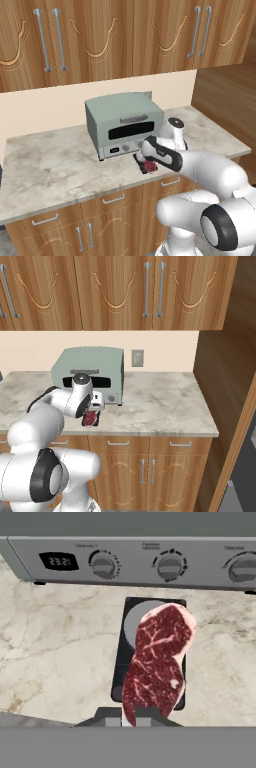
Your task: Take the steak from the fridge and place it on the digital scale on the counter by the fridge. Wait a few seconds for a reading, then move it to the plate on the dining counter.
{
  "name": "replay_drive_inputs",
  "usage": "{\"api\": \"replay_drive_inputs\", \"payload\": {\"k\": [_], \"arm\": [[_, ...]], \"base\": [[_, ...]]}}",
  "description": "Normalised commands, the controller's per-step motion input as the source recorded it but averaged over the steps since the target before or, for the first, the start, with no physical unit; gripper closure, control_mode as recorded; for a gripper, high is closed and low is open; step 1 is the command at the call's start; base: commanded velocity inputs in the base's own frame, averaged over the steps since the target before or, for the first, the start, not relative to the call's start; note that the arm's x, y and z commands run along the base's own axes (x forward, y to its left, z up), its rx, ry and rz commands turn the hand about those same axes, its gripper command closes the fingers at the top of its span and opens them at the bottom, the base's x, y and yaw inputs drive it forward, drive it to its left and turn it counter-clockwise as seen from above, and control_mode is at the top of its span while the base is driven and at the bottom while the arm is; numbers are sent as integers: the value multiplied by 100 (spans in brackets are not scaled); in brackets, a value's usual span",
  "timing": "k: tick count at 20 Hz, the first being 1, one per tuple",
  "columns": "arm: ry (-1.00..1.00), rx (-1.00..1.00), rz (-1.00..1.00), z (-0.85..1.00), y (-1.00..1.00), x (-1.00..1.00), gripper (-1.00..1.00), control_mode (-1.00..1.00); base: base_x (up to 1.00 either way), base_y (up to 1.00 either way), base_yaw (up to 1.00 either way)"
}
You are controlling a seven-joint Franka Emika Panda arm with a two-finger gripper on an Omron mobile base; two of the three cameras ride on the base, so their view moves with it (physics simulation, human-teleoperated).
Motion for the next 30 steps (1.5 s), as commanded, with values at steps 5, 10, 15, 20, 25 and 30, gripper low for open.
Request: {"api": "replay_drive_inputs", "payload": {"k": [5,10,15,20,25,30], "arm": [[-2,0,-2,-2,0,4,100,-100],[0,0,0,9,0,-1,100,-100],[-1,0,0,61,0,-27,100,-100],[0,0,-1,69,-4,-29,100,-100],[0,0,-4,8,-21,-57,100,-100],[0,-1,-10,10,-20,-43,100,-100]], "base": [[0,0,0],[0,0,0],[0,0,0],[0,0,0],[0,0,0],[0,0,0]]}}
